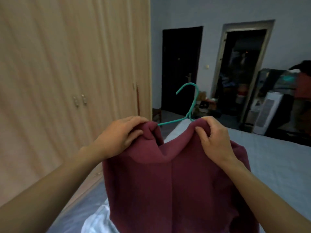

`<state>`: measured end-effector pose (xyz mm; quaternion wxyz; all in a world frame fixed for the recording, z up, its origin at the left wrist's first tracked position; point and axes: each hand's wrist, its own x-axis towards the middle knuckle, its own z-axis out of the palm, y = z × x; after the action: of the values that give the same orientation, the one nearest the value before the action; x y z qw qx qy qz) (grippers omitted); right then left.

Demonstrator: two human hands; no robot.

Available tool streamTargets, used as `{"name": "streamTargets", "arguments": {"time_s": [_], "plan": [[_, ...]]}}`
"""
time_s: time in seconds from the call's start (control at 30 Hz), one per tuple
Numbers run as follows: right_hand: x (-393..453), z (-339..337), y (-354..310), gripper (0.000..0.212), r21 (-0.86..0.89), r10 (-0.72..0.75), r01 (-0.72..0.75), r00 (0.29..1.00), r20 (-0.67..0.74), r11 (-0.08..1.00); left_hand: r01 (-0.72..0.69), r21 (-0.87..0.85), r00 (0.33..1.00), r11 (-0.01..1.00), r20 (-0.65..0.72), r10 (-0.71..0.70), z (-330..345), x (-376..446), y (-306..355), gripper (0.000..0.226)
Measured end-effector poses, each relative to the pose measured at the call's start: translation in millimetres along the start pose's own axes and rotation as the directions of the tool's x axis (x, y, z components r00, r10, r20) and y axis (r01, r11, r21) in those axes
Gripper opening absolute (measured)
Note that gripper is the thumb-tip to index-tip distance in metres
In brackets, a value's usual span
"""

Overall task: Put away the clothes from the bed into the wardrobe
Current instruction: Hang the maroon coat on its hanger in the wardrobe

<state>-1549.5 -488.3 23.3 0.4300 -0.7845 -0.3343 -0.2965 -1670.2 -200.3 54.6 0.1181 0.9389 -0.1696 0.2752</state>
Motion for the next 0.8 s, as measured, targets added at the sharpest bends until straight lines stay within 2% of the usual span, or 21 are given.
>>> {"name": "streamTargets", "arguments": {"time_s": [0.1, 0.27, 0.4, 0.53, 0.67, 0.8], "plan": [[14, 56, -38, 0.014, 0.068, -0.062, 0.059, 0.997, 0.039, 0.996, 0.088, -0.003, 0.996, 0.996, -0.027, -0.088, -37, -45, -35, 0.027], [28, 149, -108, 0.016, 0.18, -0.149, 0.128, 0.983, 0.106, 0.975, 0.253, -0.051, 0.966, 0.966, -0.035, -0.255, -92, -123, -102, 0.029], [34, 214, -166, 0.018, 0.276, -0.235, 0.189, 0.961, 0.143, 0.942, 0.374, -0.135, 0.922, 0.918, -0.053, -0.384, -132, -177, -147, 0.017], [39, 272, -218, 0.022, 0.35, -0.277, 0.205, 0.946, 0.168, 0.914, 0.455, -0.171, 0.878, 0.874, -0.077, -0.472, -163, -215, -181, 0.024], [43, 328, -259, 0.019, 0.41, -0.327, 0.229, 0.926, 0.186, 0.883, 0.475, -0.088, 0.865, 0.876, -0.133, -0.483, -179, -234, -208, 0.027], [47, 390, -285, 0.019, 0.464, -0.315, 0.19, 0.926, 0.208, 0.865, 0.521, 0.057, 0.846, 0.852, -0.162, -0.507, -186, -237, -239, 0.033]]}}
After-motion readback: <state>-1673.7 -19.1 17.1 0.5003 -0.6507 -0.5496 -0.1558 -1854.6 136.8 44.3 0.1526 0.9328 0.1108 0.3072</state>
